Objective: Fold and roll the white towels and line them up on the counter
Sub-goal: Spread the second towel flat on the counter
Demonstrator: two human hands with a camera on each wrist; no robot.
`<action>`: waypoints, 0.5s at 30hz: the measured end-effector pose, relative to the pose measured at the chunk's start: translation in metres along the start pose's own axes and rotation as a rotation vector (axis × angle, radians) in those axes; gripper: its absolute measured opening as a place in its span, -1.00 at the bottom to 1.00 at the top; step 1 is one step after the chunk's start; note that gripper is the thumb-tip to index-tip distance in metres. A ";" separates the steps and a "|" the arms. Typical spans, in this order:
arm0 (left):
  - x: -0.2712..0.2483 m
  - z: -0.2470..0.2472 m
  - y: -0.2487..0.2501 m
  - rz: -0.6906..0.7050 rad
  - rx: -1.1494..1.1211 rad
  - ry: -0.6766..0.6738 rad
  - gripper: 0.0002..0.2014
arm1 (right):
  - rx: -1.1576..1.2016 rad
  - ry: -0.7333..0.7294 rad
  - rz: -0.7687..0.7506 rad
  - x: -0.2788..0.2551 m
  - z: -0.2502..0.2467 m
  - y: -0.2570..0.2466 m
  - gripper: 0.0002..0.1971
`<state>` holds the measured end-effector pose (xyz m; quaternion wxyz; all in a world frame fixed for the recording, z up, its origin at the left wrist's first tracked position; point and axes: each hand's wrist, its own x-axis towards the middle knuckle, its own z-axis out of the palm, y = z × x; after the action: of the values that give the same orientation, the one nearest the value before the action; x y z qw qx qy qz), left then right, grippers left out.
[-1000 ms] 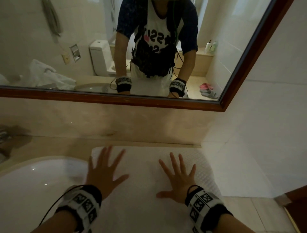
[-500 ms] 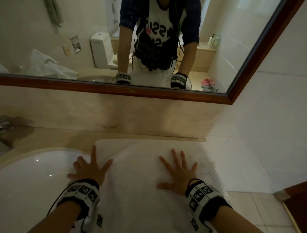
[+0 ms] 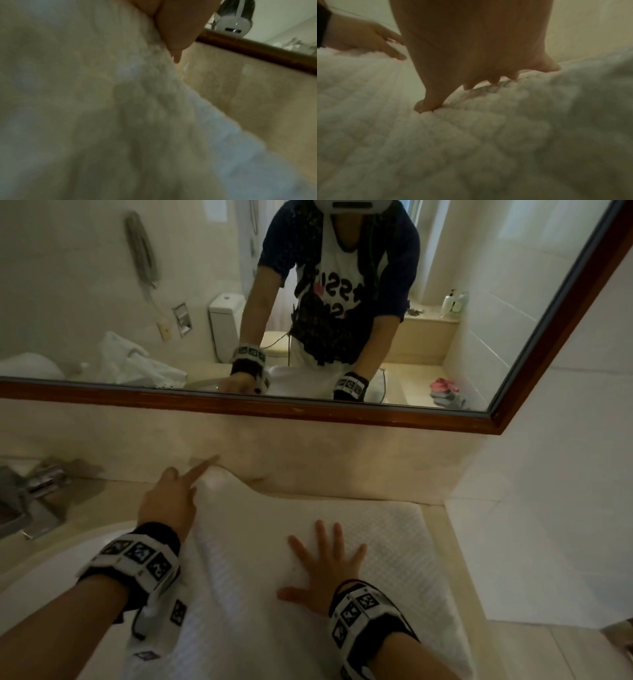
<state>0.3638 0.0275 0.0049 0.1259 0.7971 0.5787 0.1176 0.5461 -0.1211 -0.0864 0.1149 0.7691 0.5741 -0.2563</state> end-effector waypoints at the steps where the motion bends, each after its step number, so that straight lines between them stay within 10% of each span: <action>1: 0.001 -0.006 -0.002 0.005 0.004 -0.007 -0.54 | 0.000 -0.004 -0.004 0.004 -0.001 -0.008 -0.05; 15: -0.032 0.036 0.175 0.456 -0.177 -0.288 -0.51 | 0.395 -0.121 0.114 -0.053 -0.043 0.107 -0.18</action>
<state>0.5226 -0.0571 0.0284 0.2461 0.9011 0.3482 0.0785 0.6474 -0.1786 -0.0344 0.0106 0.7912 0.4602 -0.4026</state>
